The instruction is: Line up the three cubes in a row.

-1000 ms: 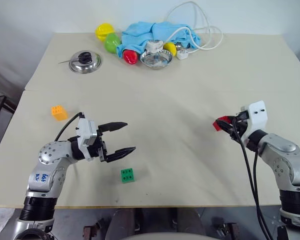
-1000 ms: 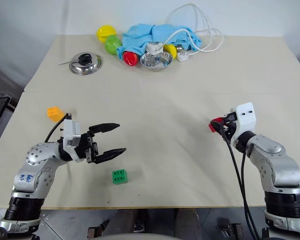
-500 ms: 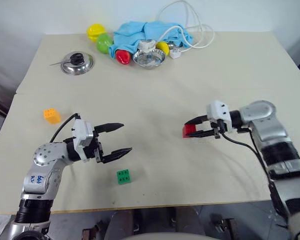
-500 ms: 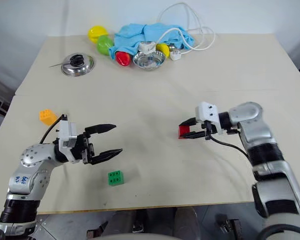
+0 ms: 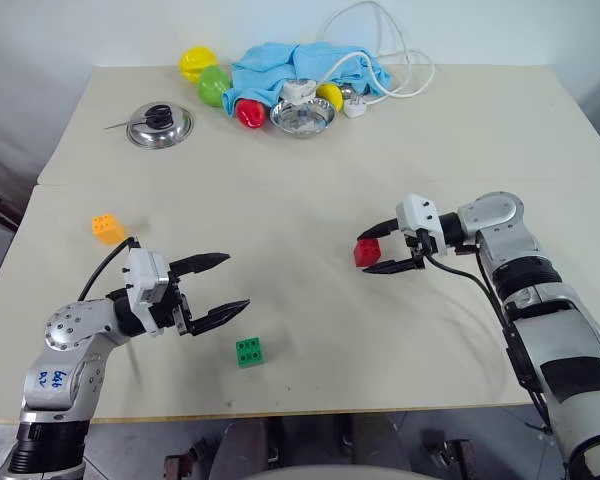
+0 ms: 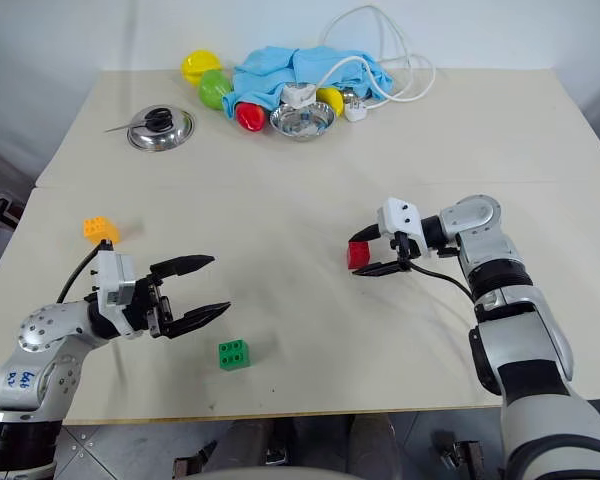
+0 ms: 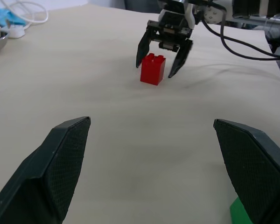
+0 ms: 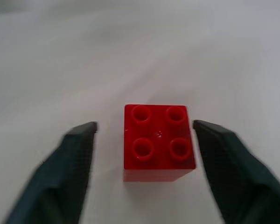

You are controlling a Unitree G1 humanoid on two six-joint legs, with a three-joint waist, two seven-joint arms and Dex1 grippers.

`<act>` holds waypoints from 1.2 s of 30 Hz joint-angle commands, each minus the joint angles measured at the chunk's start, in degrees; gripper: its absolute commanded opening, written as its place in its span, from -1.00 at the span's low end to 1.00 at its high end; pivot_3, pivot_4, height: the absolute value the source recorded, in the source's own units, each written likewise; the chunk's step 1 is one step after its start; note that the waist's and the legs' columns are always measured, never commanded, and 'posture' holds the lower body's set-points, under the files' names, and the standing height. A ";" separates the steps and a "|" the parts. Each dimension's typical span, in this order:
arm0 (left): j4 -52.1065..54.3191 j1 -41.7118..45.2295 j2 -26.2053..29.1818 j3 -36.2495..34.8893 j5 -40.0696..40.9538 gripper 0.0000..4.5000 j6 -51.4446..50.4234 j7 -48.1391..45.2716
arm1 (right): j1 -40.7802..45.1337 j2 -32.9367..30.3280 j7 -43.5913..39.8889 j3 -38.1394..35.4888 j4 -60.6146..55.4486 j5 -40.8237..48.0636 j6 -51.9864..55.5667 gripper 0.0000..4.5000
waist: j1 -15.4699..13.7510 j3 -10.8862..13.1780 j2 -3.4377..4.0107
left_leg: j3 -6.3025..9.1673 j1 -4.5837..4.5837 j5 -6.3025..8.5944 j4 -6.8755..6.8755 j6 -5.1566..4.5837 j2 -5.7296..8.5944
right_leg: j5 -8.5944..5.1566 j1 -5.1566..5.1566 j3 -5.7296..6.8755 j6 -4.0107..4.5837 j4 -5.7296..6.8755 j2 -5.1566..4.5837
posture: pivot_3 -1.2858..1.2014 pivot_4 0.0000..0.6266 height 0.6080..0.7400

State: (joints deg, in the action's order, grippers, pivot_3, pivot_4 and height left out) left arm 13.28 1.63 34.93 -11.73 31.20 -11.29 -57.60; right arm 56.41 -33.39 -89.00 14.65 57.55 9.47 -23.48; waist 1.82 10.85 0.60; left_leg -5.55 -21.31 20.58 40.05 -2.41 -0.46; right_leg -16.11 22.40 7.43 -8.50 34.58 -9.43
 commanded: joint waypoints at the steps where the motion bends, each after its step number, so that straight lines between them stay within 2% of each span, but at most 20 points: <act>1: 0.48 -3.22 1.31 -5.03 1.00 1.00 1.96 -0.19 | -4.12 -5.83 -3.50 -1.18 -10.62 9.27 1.39 0.99 | -0.19 0.01 0.01 | 0.02 -0.02 0.01 -0.02 0.01 0.00 | -0.01 0.02 0.01 0.02 -0.01 0.00 | 0.03 -0.52 1.00; 6: -3.13 -12.79 2.78 -15.28 2.89 1.00 4.78 -3.53 | -21.42 -13.30 -3.50 -6.66 -35.41 26.25 11.63 0.99 | -0.32 0.01 0.00 | 0.14 -0.10 0.11 -0.13 0.06 -0.01 | -0.06 0.02 0.21 0.11 -0.18 -0.02 | 0.03 -0.52 1.00; 9: -4.99 -18.08 3.59 -20.18 3.97 1.00 5.73 -6.33 | -32.90 -13.05 -0.88 -12.38 -47.36 31.08 15.12 0.99 | -0.38 0.01 -0.01 | 0.11 -0.10 0.16 -0.14 0.11 -0.08 | -0.06 -0.01 0.29 0.11 -0.26 0.02 | 0.03 -0.52 1.00; 14: -13.87 -22.47 7.12 -25.72 3.25 1.00 6.20 -10.33 | -44.53 -8.40 2.32 -15.52 -56.47 30.80 13.13 0.99 | -0.39 0.02 -0.09 | -0.09 0.06 0.16 -0.06 0.09 -0.13 | -0.05 -0.03 0.19 0.09 -0.18 -0.01 | 0.03 -0.52 1.00; 18: -16.48 -24.69 10.58 -25.71 3.11 1.00 4.87 -14.85 | -46.73 -5.77 -0.05 -15.25 -57.12 29.64 11.44 0.99 | -0.36 0.03 -0.08 | -0.14 0.12 0.21 -0.05 0.17 -0.19 | -0.05 0.06 0.09 0.11 -0.14 -0.05 | 0.03 -0.52 1.00; 22: -12.30 -24.10 11.98 -23.07 2.84 1.00 6.52 -18.06 | -46.76 -5.74 -1.79 -16.06 -54.97 28.57 10.73 0.99 | -0.57 0.03 -0.08 | -0.09 0.10 0.23 -0.06 0.21 -0.20 | -0.04 0.09 0.12 0.24 -0.09 -0.11 | 0.03 -0.52 1.00; 26: -3.34 -23.83 12.29 -16.10 2.13 1.00 7.26 -21.09 | -47.82 -8.80 -3.19 -18.17 -53.74 28.89 12.11 0.99 | -0.80 0.03 -0.06 | -0.08 0.07 0.31 -0.07 0.18 -0.19 | -0.01 0.08 0.12 0.30 -0.08 -0.13 | 0.03 -0.52 1.00; 30: 2.60 -19.58 9.46 -7.51 0.30 1.00 6.99 -17.44 | -49.91 -11.72 -3.20 -19.55 -53.55 28.72 12.90 0.99 | -1.27 0.03 -0.03 | -0.09 0.06 0.36 -0.09 0.16 -0.19 | -0.02 0.06 0.14 0.32 -0.16 -0.07 | 0.03 -0.52 1.00; 36: 3.66 -15.39 3.52 2.25 -2.54 1.00 6.01 -11.58 | -51.81 -11.96 -0.38 -21.14 -55.30 27.81 13.06 0.99 | -1.57 0.02 -0.02 | -0.27 0.09 0.34 -0.08 0.13 -0.24 | -0.02 0.05 0.10 0.31 -0.15 0.10 | 0.03 -0.52 1.00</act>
State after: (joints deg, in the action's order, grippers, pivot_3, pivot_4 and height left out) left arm 16.45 -14.09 39.48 -11.27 29.90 -5.60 -70.98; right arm 5.07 -44.67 -88.22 -4.76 4.55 36.97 -10.69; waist 0.25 10.88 0.58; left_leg -5.83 -21.22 20.91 39.98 -2.30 -0.70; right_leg -16.13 22.45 7.53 -8.20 34.44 -9.33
